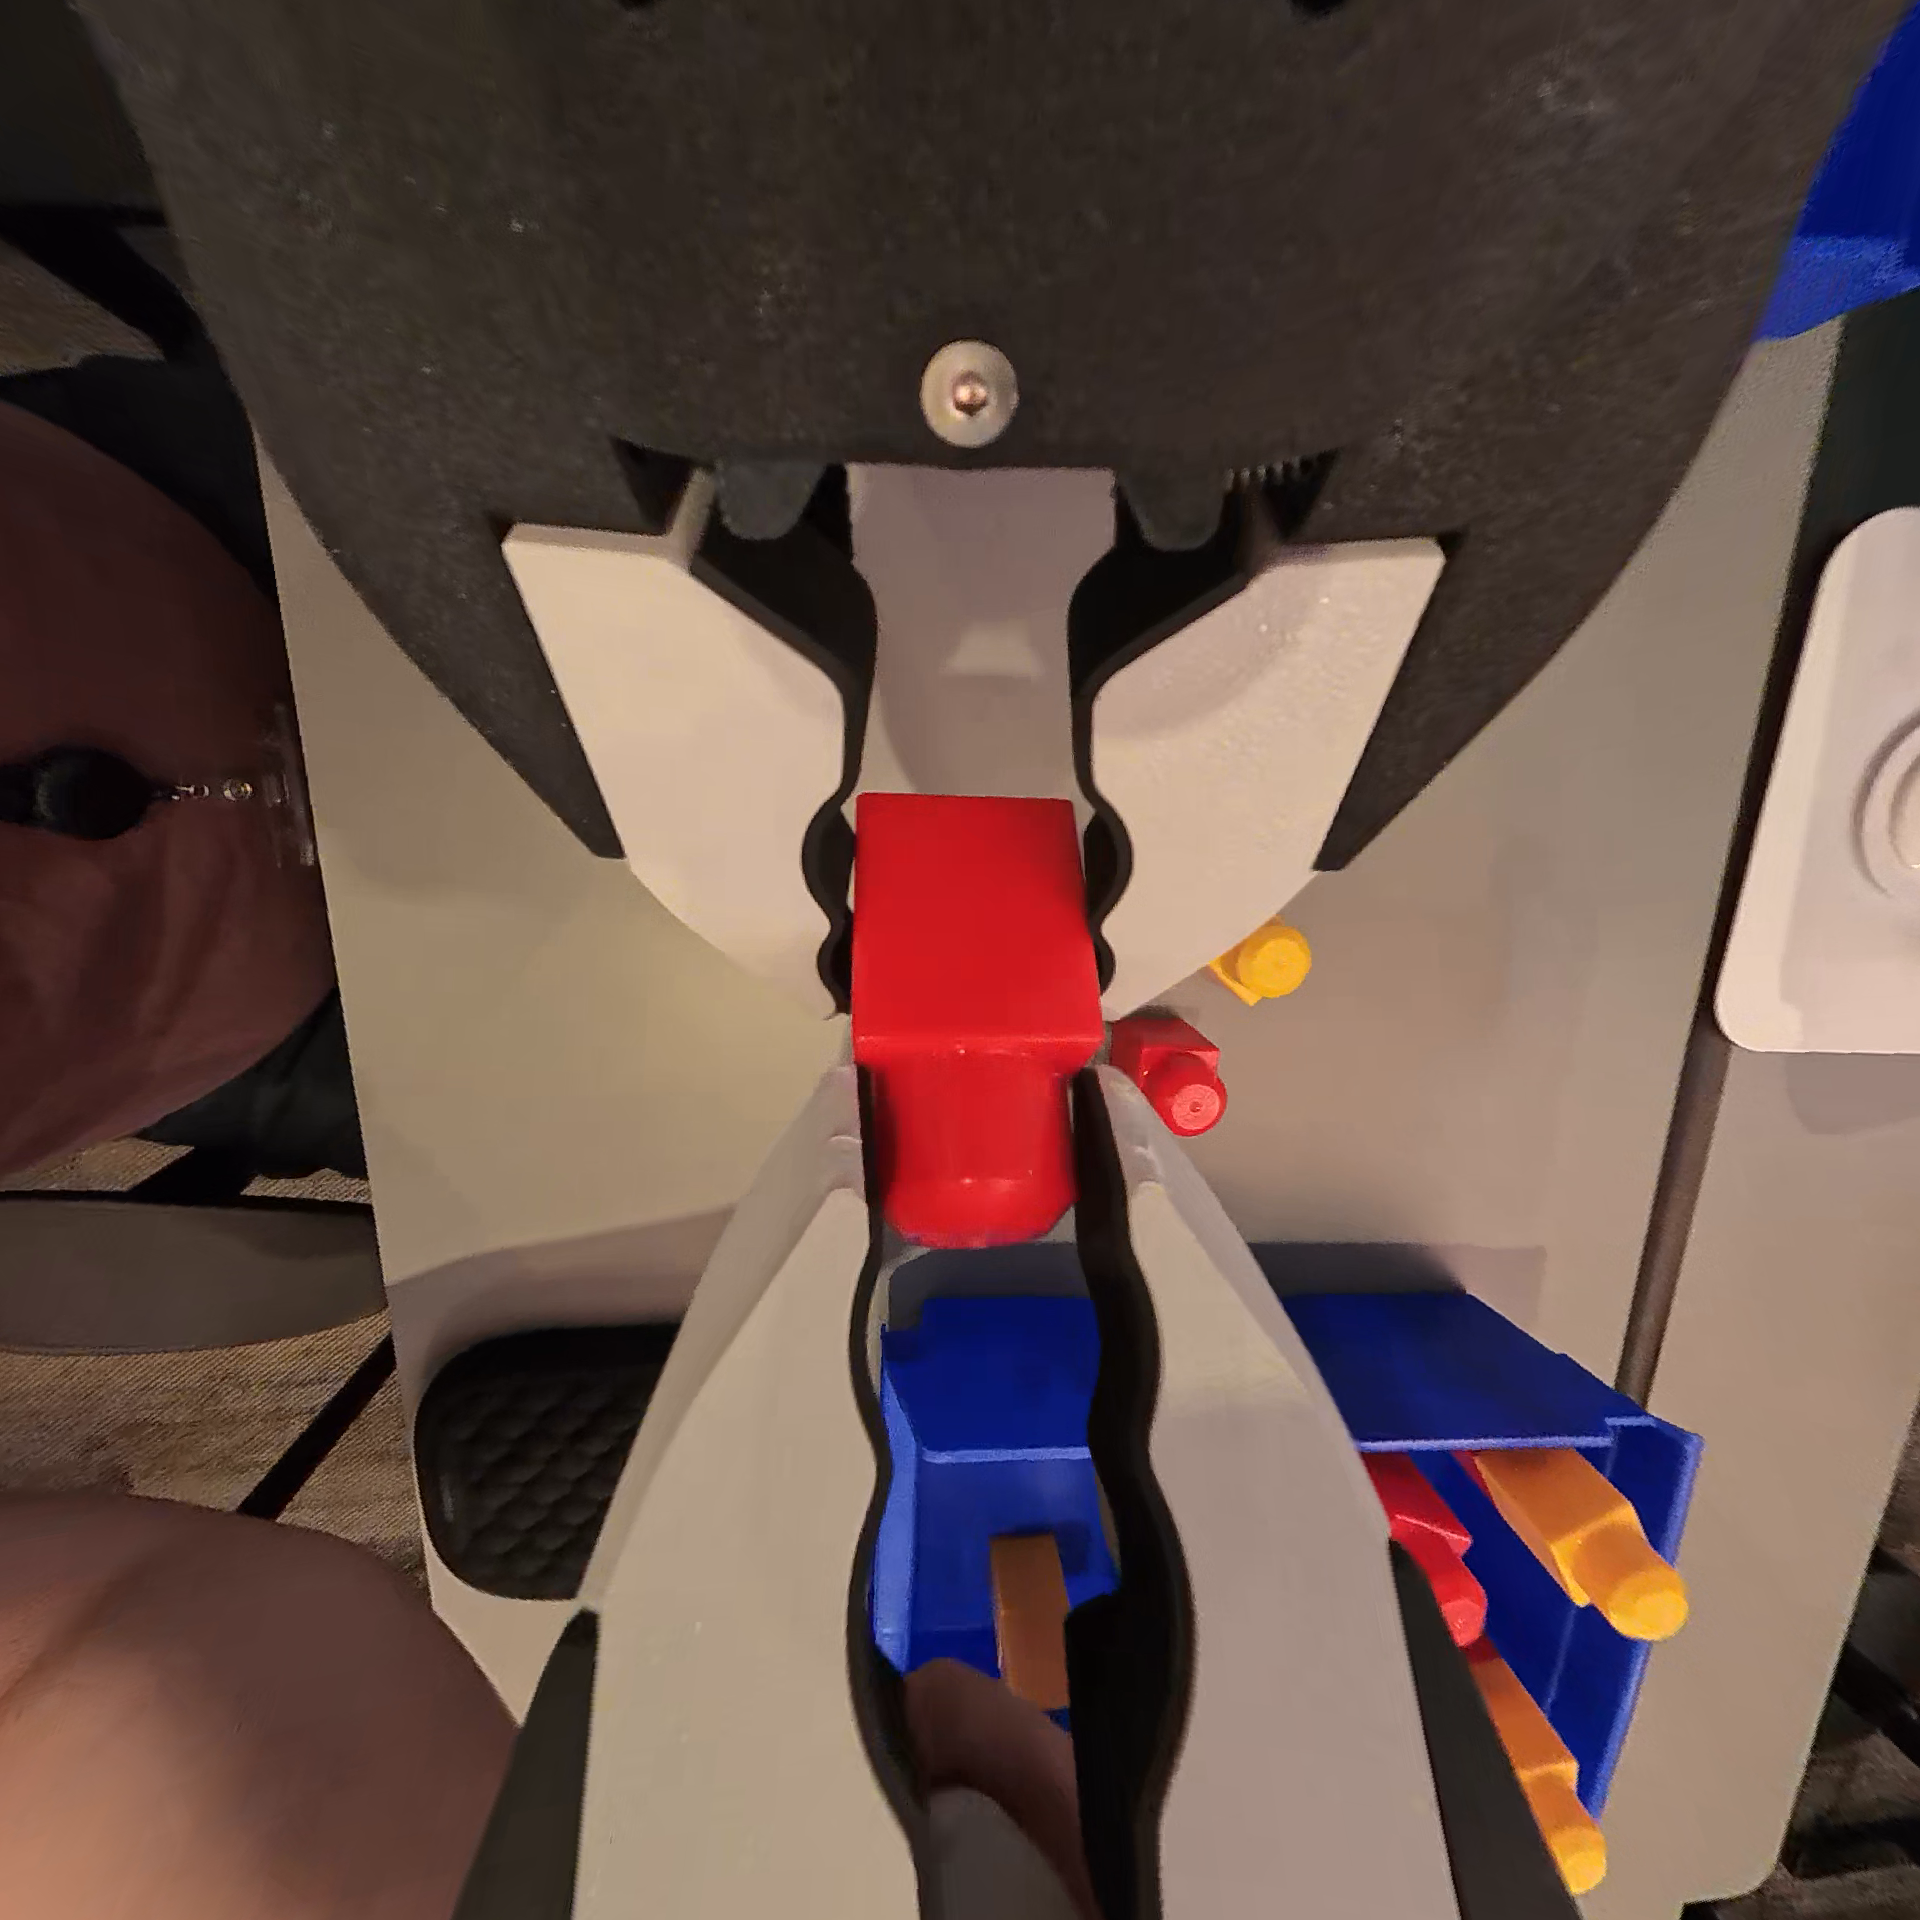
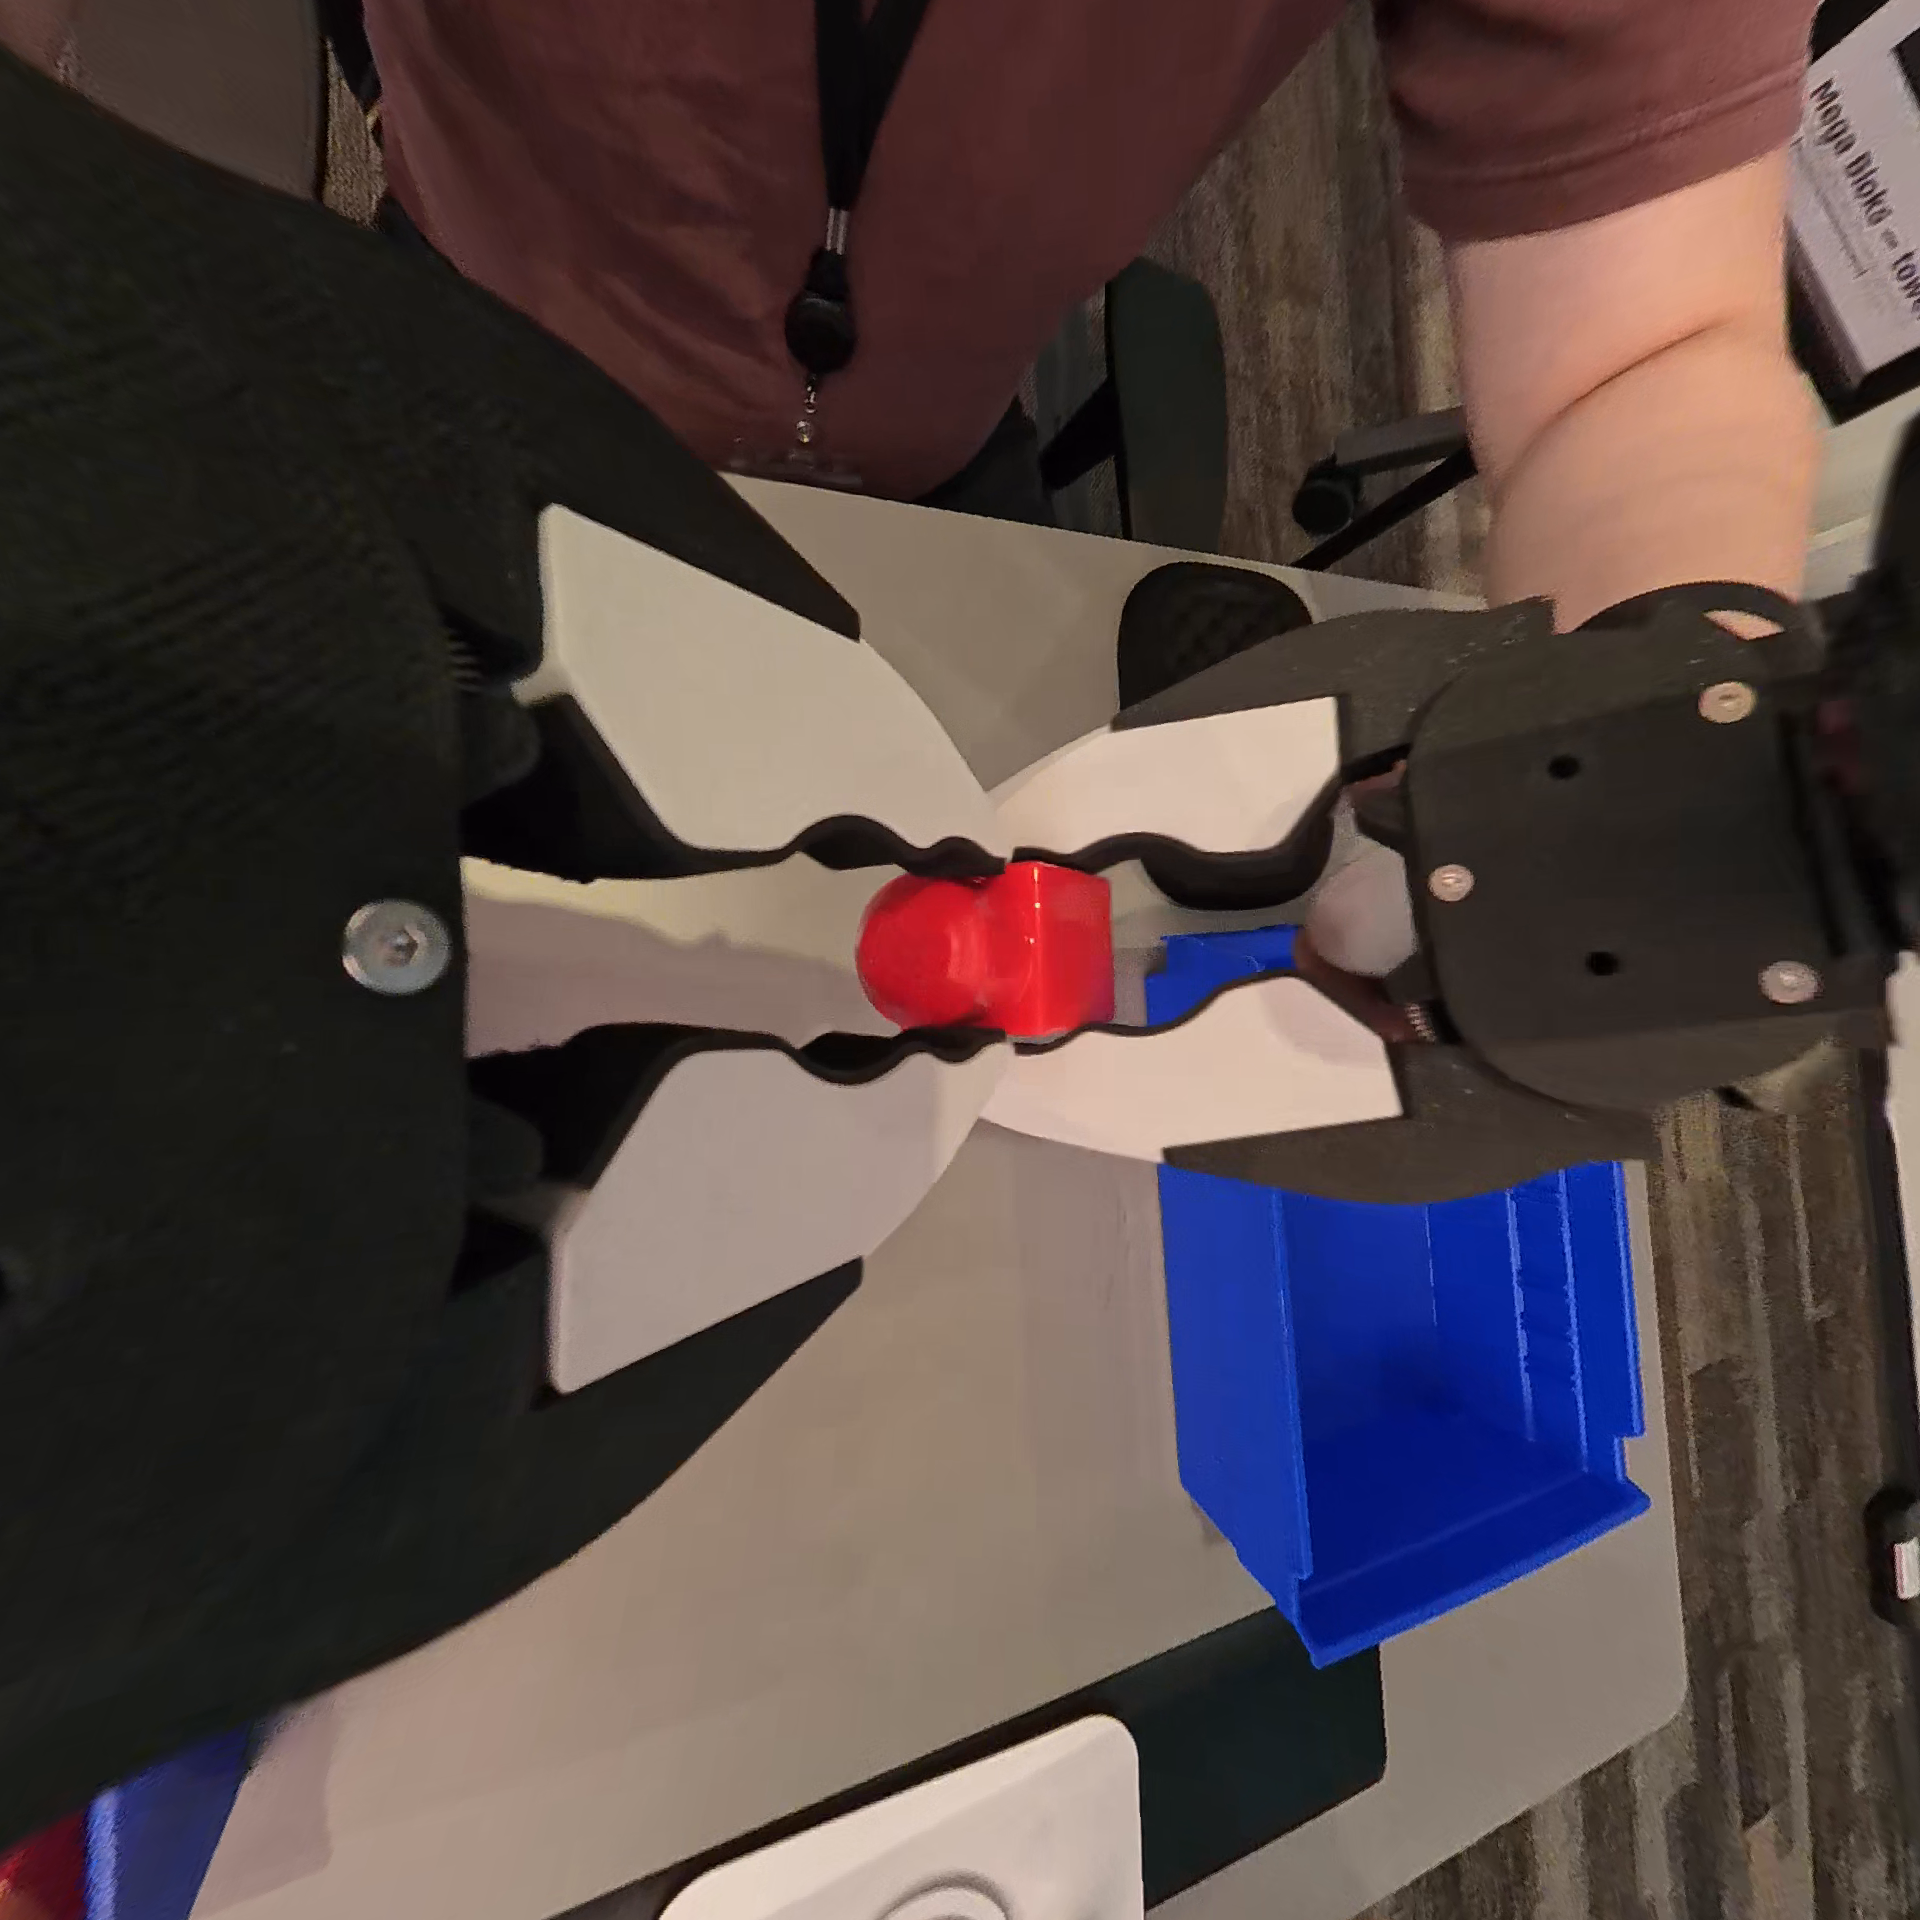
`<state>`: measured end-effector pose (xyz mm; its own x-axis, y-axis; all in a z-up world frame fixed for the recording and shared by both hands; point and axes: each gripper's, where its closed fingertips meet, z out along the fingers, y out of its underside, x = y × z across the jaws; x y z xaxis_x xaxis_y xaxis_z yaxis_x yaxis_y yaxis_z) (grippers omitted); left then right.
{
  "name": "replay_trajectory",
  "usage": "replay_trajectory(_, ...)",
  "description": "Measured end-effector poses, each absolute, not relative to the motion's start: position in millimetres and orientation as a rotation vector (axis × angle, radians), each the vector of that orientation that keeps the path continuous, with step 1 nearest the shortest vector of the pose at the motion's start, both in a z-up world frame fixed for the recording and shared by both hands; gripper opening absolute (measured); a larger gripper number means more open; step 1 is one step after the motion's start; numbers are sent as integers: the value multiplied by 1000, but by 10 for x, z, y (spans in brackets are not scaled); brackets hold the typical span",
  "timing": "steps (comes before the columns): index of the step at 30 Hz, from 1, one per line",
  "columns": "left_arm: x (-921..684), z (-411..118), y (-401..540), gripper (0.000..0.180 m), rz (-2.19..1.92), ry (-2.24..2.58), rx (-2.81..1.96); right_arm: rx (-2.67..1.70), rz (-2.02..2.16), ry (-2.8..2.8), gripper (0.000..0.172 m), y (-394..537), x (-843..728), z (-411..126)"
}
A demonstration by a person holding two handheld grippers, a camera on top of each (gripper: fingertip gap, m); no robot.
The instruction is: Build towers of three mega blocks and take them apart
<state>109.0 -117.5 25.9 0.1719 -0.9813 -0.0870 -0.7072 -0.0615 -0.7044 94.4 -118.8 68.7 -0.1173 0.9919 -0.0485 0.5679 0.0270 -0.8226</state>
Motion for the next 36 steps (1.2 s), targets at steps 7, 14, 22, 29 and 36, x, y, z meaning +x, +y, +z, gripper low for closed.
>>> replay_trajectory(7,941,378,-1006,40,-760,1247,-1766,-1573,892,-1246,44,-730,1083,710)
replay_trajectory(14,185,637,-609,40,-535,708,-1703,-1953,462,-494,56,-71,1630,-777)
replay_trajectory(22,274,455,-582,40,-409,602,-1737,-2143,357,-484,39,40,1555,-1380)
replay_trajectory(29,595,148,-729,40,-639,724,-1771,-1790,832,-574,37,-253,1400,-90)
replay_trajectory(36,966,340,-1196,40,-1070,1004,-1670,-1498,1376,-1259,37,-1068,908,1012)
